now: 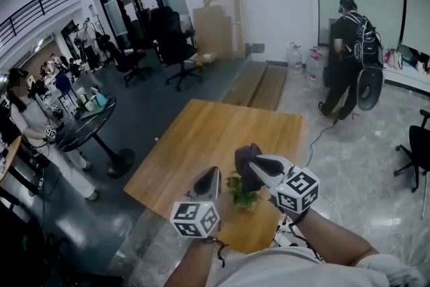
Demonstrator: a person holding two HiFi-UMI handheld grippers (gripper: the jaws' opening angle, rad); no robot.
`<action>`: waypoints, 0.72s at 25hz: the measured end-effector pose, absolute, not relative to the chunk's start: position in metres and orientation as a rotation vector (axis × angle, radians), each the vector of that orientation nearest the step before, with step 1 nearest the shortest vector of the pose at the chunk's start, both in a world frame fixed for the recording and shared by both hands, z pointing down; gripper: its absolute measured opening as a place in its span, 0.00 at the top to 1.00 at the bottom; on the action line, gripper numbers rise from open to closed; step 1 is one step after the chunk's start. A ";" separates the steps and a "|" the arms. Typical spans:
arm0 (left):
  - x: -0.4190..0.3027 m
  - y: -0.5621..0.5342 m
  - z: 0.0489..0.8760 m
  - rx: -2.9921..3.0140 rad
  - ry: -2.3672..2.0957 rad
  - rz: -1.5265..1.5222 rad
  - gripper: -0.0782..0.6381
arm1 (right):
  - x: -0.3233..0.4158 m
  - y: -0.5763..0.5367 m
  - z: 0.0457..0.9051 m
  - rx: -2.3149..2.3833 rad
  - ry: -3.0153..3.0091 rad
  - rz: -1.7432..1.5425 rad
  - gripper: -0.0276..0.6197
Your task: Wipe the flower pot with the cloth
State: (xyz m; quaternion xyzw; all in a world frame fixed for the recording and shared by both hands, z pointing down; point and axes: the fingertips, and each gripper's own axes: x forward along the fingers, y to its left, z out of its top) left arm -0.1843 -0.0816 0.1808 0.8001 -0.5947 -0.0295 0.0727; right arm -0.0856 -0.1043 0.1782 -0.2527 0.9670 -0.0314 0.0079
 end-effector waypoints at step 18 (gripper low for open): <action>-0.174 -0.084 0.167 2.458 -1.697 -0.138 0.88 | -0.081 -0.107 0.167 -0.899 2.976 -0.081 0.90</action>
